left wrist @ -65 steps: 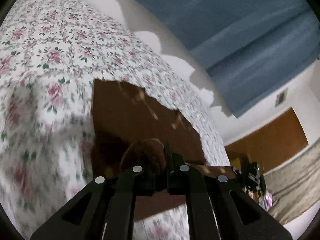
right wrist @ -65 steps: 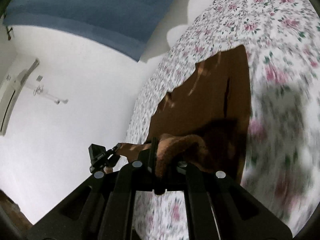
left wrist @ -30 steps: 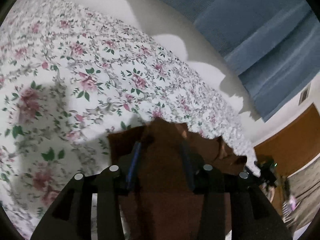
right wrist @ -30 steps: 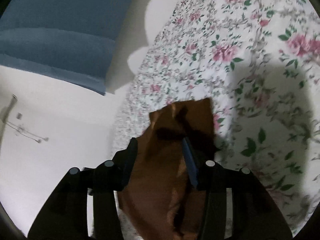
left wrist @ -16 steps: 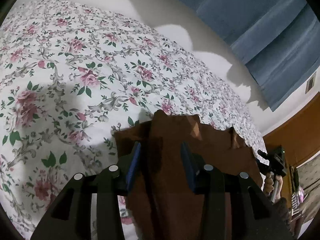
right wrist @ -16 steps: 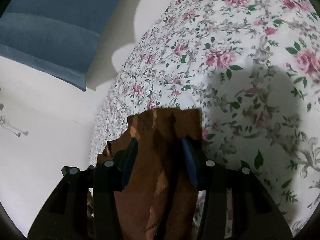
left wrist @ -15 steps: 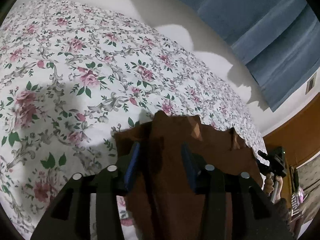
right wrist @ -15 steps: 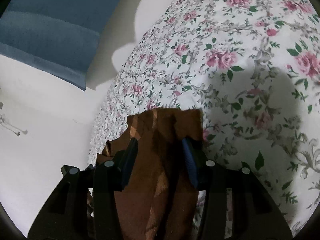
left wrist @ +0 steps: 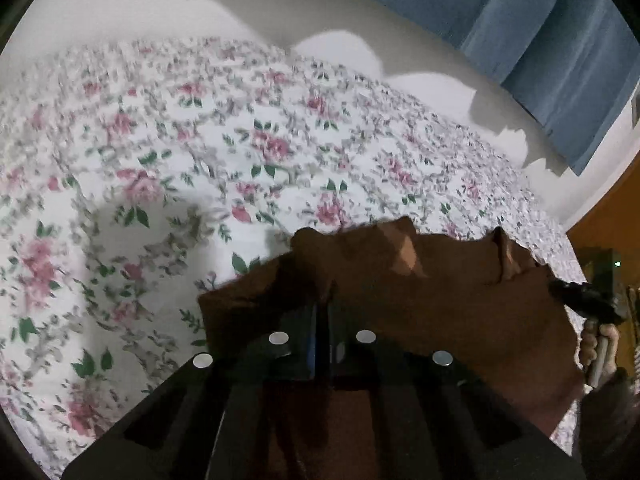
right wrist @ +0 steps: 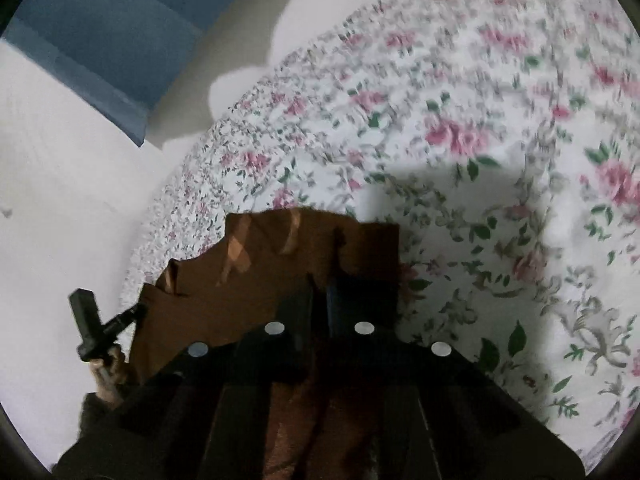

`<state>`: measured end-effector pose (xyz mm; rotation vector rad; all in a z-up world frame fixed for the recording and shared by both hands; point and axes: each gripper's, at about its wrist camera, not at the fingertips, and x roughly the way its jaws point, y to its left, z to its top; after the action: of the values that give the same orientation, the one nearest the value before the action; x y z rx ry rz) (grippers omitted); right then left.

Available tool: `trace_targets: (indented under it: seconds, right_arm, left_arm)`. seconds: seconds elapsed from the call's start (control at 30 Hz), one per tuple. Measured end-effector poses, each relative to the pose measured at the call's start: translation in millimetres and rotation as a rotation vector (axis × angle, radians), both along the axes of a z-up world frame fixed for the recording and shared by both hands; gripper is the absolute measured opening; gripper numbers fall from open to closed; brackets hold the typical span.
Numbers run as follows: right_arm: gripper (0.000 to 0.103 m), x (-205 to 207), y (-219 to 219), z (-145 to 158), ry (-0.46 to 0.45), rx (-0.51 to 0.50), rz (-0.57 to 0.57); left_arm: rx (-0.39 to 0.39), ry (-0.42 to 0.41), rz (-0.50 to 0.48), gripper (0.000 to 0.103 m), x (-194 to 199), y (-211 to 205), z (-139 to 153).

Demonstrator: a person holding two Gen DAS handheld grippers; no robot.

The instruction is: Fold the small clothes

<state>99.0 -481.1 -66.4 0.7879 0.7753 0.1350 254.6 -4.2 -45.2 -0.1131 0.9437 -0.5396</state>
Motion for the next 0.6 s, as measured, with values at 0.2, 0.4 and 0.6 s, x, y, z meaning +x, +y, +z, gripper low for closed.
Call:
trace_targets:
  seconds: [0.2, 0.4, 0.6]
  right_arm:
    - [0.004, -4, 3, 28, -0.116, -0.057, -0.022]
    - [0.004, 17, -12, 1, -0.055, -0.015, -0.07]
    - [0.003, 22, -18, -22, -0.006, 0.033, -0.078]
  left_arm:
    - [-0.051, -0.082, 0.073, 0.003, -4, 15, 23]
    - [-0.017, -0.043, 0.13, 0.003, 14, 12, 3]
    - [0.009, 0.01, 0.137, 0.004, 20, 10, -22]
